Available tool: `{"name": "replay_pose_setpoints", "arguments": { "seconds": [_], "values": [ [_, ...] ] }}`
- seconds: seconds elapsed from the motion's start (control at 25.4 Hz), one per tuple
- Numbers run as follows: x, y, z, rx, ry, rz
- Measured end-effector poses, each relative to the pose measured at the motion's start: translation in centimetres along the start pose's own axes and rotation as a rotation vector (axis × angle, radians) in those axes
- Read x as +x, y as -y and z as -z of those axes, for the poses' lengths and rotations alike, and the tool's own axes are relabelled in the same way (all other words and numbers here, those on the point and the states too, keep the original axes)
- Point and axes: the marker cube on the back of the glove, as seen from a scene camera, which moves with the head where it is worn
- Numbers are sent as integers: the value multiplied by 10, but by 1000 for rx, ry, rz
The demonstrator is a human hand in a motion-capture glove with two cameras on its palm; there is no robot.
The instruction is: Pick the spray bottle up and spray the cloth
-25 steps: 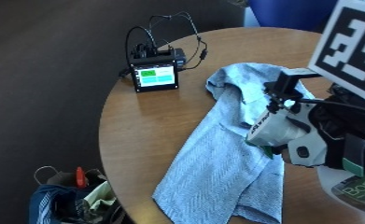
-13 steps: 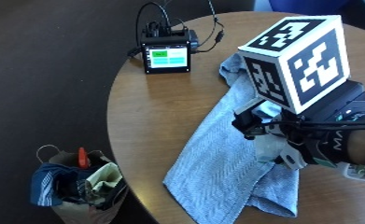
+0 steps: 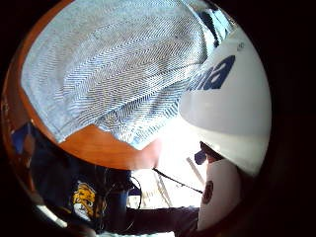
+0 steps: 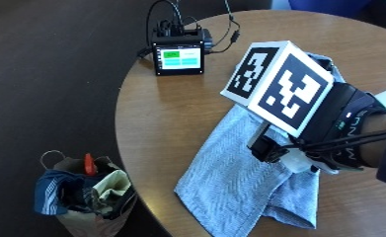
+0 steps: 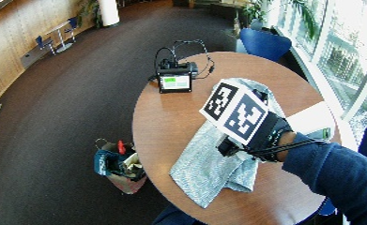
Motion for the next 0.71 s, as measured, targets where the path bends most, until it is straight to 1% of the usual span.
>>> {"name": "replay_pose_setpoints", "arguments": {
  "seconds": [0.2, 0.47, 0.59, 0.71],
  "values": [
    [-3, -3, 1, 15, 11, 22],
    [8, -10, -18, 15, 84, 10],
    [15, -18, -20, 68, 178, 4],
    [20, -29, -19, 169, 316, 11]
  ]
}}
